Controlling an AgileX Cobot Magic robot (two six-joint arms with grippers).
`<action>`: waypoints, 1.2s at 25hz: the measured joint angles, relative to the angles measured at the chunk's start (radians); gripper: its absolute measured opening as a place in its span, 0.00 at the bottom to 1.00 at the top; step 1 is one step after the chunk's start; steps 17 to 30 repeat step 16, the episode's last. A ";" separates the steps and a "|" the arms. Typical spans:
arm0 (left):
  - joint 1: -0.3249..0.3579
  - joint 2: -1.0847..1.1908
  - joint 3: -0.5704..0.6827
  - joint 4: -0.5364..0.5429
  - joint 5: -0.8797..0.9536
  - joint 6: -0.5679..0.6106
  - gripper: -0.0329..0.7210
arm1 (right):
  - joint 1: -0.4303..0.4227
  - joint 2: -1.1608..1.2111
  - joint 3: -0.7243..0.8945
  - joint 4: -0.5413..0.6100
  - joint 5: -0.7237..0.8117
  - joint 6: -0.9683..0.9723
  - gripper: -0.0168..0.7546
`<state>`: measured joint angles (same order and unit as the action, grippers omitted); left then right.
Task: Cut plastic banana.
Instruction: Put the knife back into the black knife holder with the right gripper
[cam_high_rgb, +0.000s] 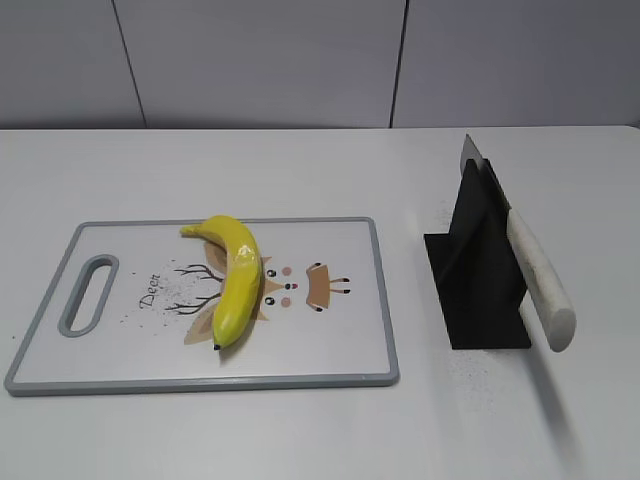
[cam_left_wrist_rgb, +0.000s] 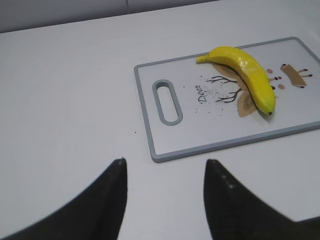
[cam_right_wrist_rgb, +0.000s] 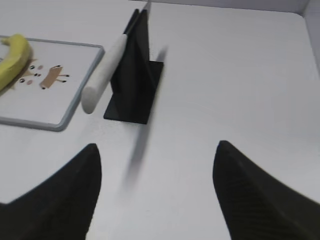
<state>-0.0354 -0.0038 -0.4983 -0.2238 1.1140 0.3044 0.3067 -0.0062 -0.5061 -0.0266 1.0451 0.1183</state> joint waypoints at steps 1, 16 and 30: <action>0.000 0.000 0.000 -0.001 0.000 0.000 0.68 | -0.041 0.000 0.000 0.001 0.000 0.000 0.71; 0.000 0.000 0.000 -0.001 0.000 0.000 0.66 | -0.294 0.000 0.000 0.003 0.000 0.000 0.70; 0.000 0.000 0.000 -0.001 0.000 0.000 0.66 | -0.294 0.000 0.000 0.003 0.000 0.000 0.70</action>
